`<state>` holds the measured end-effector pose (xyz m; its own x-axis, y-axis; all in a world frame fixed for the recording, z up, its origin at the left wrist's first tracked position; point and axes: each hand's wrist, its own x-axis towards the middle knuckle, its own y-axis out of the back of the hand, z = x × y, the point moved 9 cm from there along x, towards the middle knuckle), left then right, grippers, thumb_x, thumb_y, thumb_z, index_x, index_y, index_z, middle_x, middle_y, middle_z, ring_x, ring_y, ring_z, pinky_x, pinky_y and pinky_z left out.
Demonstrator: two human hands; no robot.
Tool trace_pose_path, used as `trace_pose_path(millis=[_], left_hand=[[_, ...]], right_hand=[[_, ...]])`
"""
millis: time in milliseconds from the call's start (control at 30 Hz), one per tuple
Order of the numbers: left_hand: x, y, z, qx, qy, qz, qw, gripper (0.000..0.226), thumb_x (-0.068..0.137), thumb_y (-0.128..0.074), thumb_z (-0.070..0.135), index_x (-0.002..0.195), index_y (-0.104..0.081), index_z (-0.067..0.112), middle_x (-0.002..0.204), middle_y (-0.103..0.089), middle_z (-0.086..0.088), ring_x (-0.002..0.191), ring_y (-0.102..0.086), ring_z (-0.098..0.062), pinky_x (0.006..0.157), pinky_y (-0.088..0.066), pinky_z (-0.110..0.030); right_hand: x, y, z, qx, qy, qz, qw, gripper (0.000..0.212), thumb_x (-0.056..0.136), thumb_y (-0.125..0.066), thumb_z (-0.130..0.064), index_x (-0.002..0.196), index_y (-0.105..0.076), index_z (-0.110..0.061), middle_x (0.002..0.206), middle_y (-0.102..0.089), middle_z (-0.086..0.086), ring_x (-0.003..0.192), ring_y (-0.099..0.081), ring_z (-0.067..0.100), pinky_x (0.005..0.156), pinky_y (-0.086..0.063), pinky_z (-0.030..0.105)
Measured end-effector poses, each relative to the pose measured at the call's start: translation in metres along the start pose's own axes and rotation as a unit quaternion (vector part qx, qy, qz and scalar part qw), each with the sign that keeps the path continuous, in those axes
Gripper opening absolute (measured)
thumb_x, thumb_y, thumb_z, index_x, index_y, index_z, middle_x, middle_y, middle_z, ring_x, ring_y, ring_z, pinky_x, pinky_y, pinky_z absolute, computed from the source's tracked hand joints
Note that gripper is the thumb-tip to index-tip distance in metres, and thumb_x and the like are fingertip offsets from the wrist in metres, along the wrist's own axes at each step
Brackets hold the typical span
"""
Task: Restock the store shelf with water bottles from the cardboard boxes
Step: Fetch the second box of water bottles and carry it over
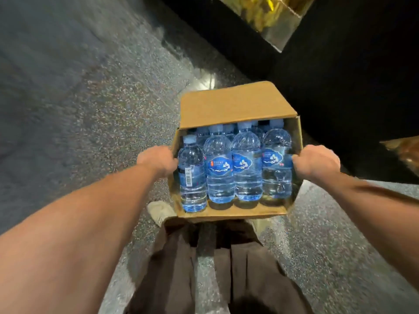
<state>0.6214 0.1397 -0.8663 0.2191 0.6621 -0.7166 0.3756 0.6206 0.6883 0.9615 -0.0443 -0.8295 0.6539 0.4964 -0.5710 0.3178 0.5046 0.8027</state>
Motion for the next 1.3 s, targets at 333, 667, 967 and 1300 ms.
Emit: trace_pose_path(millis=[333, 667, 967, 1300], left_hand=[[-0.038, -0.015, -0.234, -0.123, 0.096, -0.032, 0.987, 0.035, 0.093, -0.043, 0.048, 0.096, -0.057, 0.017, 0.105, -0.063, -0.008, 0.093, -0.059, -0.027, 0.073, -0.042, -0.032], [-0.095, -0.074, -0.445, -0.245, 0.234, -0.090, 0.937, 0.045, 0.096, -0.039, 0.041, 0.118, -0.058, 0.006, 0.124, -0.058, -0.017, 0.108, -0.057, -0.033, 0.089, -0.049, -0.038], [-0.146, -0.114, -0.576, -0.391, 0.358, -0.070, 0.845, 0.036, 0.093, -0.044, 0.043, 0.107, -0.060, 0.014, 0.113, -0.063, -0.008, 0.099, -0.059, -0.028, 0.080, -0.047, -0.033], [-0.193, -0.200, -0.694, -0.495, 0.411, -0.087, 0.761, 0.030, 0.095, -0.042, 0.039, 0.080, -0.057, 0.018, 0.084, -0.061, 0.000, 0.087, -0.059, -0.020, 0.088, -0.048, -0.039]], right_hand=[[-0.058, 0.087, -0.255, -0.144, 0.148, 0.052, 0.977, 0.013, 0.081, -0.053, -0.021, 0.074, -0.059, -0.012, 0.061, -0.050, 0.002, 0.054, -0.049, 0.020, 0.048, -0.032, 0.023], [-0.126, 0.101, -0.537, -0.205, 0.347, 0.070, 0.913, 0.026, 0.088, -0.053, -0.030, 0.096, -0.064, -0.009, 0.093, -0.065, 0.012, 0.077, -0.060, 0.030, 0.061, -0.039, 0.026], [-0.206, 0.100, -0.780, -0.287, 0.516, 0.094, 0.802, 0.025, 0.090, -0.048, -0.024, 0.104, -0.064, -0.010, 0.101, -0.066, 0.013, 0.092, -0.063, 0.032, 0.064, -0.041, 0.028], [-0.340, 0.039, -0.980, -0.420, 0.603, 0.108, 0.669, 0.029, 0.087, -0.043, -0.025, 0.106, -0.062, -0.011, 0.109, -0.065, 0.013, 0.096, -0.062, 0.033, 0.068, -0.049, 0.036]])
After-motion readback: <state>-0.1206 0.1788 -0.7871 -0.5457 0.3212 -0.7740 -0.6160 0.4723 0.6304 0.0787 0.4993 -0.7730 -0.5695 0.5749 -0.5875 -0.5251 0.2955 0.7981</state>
